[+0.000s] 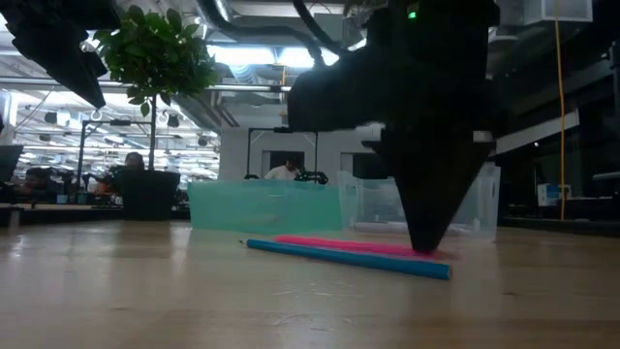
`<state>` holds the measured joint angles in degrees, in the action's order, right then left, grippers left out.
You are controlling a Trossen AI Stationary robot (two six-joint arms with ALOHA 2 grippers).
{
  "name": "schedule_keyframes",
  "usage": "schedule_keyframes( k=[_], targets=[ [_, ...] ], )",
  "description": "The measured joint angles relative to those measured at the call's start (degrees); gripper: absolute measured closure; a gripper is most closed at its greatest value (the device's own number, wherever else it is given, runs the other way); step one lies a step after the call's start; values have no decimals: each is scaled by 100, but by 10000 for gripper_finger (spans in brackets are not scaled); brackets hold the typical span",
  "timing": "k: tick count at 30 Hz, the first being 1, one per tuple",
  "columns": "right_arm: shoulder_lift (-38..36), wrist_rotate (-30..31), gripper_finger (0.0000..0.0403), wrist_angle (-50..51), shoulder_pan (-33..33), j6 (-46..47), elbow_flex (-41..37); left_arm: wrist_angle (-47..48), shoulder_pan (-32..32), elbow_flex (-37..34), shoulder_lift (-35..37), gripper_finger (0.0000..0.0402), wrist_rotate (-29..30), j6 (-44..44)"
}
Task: Sort pens & pencils
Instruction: Put the pink pencil into the blue bin
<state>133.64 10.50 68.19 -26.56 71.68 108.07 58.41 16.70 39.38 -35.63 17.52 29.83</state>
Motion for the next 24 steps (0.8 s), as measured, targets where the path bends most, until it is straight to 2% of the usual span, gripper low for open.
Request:
schedule_keyframes(
  k=[24],
  targets=[
    [-67, 160, 399, 453, -5, -122, 510, -4, 1, 0, 1, 286, 103, 0]
  ],
)
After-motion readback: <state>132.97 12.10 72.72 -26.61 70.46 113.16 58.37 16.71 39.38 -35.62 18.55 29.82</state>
